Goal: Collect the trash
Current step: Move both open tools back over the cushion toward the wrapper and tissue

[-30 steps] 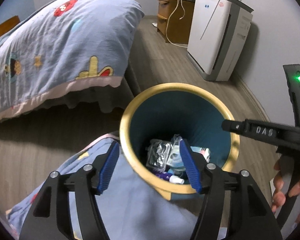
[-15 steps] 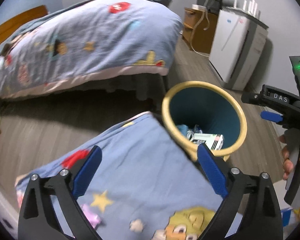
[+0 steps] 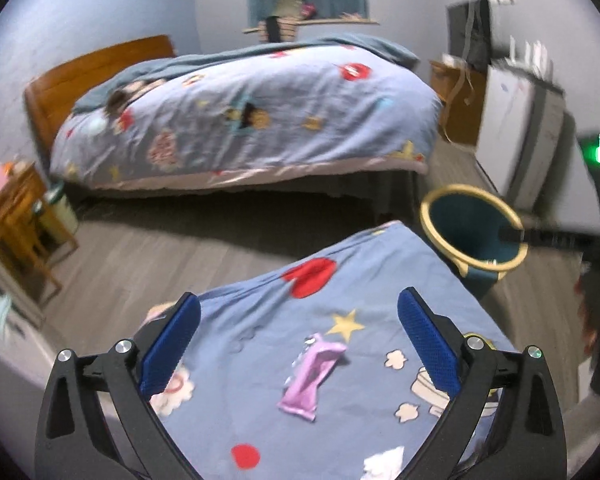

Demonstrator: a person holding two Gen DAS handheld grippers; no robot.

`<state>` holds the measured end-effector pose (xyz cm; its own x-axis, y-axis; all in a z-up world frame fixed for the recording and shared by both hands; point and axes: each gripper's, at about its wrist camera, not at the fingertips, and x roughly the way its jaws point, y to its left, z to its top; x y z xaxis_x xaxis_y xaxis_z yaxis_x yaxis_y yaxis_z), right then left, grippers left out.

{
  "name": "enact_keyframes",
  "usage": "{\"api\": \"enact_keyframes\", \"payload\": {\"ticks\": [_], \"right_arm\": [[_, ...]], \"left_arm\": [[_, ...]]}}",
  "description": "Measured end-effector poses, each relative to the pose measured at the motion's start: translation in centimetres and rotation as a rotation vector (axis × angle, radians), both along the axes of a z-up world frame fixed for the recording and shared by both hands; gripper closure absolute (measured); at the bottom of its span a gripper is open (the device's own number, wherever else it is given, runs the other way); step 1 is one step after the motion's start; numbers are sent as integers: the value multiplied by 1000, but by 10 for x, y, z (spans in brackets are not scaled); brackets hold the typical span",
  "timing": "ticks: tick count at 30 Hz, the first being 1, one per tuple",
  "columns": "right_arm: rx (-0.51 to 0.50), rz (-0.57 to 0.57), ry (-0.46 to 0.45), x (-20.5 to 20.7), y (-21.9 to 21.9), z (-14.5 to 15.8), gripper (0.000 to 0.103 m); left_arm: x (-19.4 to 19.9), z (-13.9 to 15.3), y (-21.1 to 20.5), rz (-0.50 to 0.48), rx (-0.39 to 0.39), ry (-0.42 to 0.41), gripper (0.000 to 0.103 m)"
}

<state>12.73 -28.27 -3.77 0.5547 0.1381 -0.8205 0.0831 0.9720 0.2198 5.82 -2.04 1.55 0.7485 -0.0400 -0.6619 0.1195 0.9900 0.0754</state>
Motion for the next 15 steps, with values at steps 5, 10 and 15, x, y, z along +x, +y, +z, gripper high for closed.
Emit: {"api": "enact_keyframes", "payload": {"ticks": [5,10,15], "right_arm": [[-41,98,40,-35,52,-21,6],[-94,169,71,-76,99,-48,6],[-115,227,116,-108,138,-80,7]], "left_arm": [[-21,-11,45,29,-112,37,5],[-25,-22,80,87,-135,58,5],[-27,-24,102,129,-195,75,5]]}}
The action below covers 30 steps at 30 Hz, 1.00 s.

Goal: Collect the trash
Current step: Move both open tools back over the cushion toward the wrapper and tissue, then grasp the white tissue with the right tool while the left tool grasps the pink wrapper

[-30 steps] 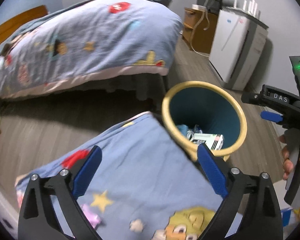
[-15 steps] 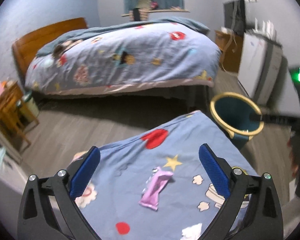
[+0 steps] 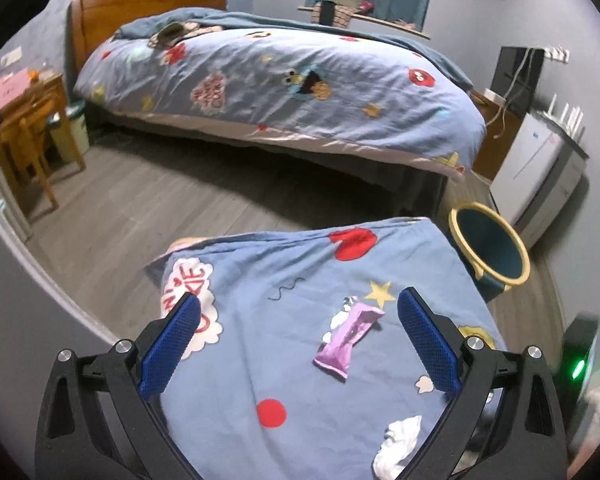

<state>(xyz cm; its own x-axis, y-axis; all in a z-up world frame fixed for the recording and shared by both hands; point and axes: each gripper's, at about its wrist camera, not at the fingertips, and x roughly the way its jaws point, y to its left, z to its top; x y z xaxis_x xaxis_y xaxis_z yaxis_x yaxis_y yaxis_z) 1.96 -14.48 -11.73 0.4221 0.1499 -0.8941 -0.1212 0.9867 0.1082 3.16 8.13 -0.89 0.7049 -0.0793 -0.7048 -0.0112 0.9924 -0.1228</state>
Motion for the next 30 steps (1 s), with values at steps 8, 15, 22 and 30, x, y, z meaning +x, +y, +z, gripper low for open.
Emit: {"api": "enact_keyframes", "payload": {"ticks": [8,15,22,30], "right_arm": [[-36,56,149,-24,32,-55,34],[-60,115,165,-24,41,-62,91],[-29,98,80,-7,28,-30,93],[-10,93,-36,36,8,25,93]], "left_arm": [[-2,-6,-1,-16,29,15,5],[1,-11,-7,-39,57,33,5],[10,-18,-12,-42,64,58,5],[27,-40,-26,-70,138,104,5]]}}
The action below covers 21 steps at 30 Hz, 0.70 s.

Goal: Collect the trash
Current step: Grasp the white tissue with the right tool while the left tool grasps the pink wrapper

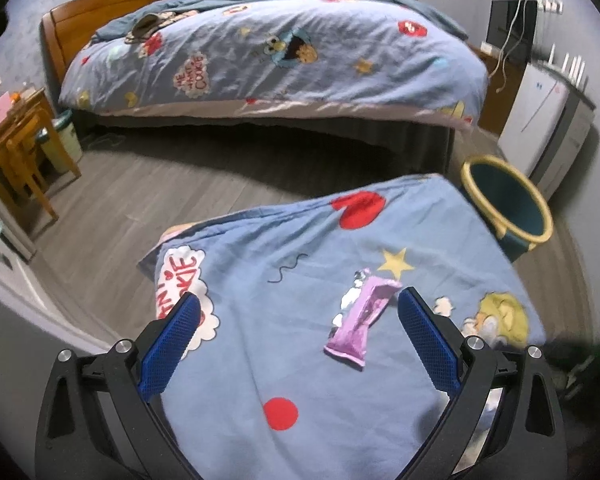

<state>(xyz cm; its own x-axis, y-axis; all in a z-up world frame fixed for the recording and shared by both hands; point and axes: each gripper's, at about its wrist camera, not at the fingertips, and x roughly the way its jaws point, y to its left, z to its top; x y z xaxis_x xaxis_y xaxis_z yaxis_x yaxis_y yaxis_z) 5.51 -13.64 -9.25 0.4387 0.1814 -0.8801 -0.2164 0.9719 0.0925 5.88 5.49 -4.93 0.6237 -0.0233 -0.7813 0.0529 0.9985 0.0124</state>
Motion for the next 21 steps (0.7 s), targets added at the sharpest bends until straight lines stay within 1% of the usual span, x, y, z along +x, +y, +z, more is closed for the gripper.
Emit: {"api": "enact_keyframes", "payload": {"ticks": [3,5,6,9,10,11,14,15,18,21], "right_arm": [[-21,-1,-73,21,-13,28,93],[-20,-3,-88,34,-21,40,93],[-36,2,-106,42,-25,47,93],[-76,13,-142,55,-35,52,93],[-70,6,-144,58,-38,50,93],[-49,-6,-135,62,-43,48,93],[66,-61,-59,73,-58,32,93],[90,-67,-38,77,-60,27,93],[86,-56,-32,81,-60,24,93],[124,-71,-20,87,-64,24,93]], "left_arm": [[6,-11,-3,-3,25,22,5],[11,-19,-5,-6,30,38,5],[14,-24,-6,-7,27,49,5],[22,-37,-11,-9,10,75,5],[25,-43,-13,-12,8,85,5],[26,-47,-15,-14,9,91,5],[33,-65,-24,-34,14,126,5],[36,-72,-28,-42,21,140,6],[44,-88,-38,-58,28,170,7],[50,-103,-50,-77,43,198,9]]}}
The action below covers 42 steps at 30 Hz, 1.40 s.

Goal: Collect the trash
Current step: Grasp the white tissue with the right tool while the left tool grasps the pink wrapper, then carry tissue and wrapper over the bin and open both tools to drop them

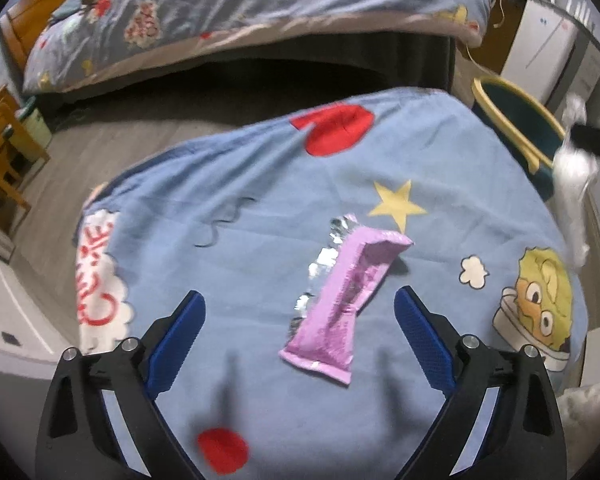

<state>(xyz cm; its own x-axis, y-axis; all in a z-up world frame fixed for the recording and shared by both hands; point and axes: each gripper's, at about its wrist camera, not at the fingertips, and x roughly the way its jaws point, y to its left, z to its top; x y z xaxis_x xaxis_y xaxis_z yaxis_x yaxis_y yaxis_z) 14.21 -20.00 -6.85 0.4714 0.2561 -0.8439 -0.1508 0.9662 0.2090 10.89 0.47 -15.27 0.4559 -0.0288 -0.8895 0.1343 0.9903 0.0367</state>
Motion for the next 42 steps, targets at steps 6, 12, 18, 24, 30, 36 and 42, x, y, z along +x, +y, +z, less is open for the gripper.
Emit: {"api": "enact_keyframes", "payload": {"ticks": [6,12,18,24,30,36,42], "right_arm": [[41,-1,11,1,-6,2,93],[66,-1,8,1,-8,6,93],[64,3,8,0,-7,6,93],[45,10,0,-2,-4,6,93],[34,10,1,-2,-3,6,93],[14,33,-12,-2,2,8,93],[29,10,-30,3,-9,17,93]], "left_arm": [[5,-23,-14,-27,-2,49,29],[6,-31,-17,-43,8,73,59],[4,-29,-19,-68,21,69,77],[1,-22,-19,-78,23,54,84],[1,-11,-15,-70,4,19,86],[0,2,-19,-74,-10,-21,86],[1,21,-28,-85,-27,-64,86]]}}
